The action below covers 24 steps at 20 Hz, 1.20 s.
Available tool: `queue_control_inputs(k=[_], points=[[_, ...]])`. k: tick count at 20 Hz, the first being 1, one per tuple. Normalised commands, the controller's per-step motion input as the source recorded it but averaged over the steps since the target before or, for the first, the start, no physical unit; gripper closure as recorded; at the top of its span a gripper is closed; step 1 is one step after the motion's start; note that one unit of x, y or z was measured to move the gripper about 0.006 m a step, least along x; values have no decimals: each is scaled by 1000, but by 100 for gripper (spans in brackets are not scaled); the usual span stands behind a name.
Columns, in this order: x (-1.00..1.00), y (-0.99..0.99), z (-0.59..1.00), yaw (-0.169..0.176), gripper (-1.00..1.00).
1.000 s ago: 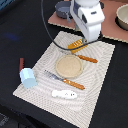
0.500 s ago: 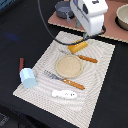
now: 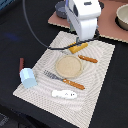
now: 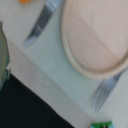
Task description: Interact with the objects in diverse but meaningful ways.
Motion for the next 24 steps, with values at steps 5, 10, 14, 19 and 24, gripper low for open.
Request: queue_control_inputs(k=[5, 10, 14, 19, 24], points=[[-452, -766, 230, 0, -100], [-397, -813, 62, 0, -100], [-411, -812, 32, 0, -100], [-468, -737, 4, 0, -100], [-443, -271, -4, 2, -100]])
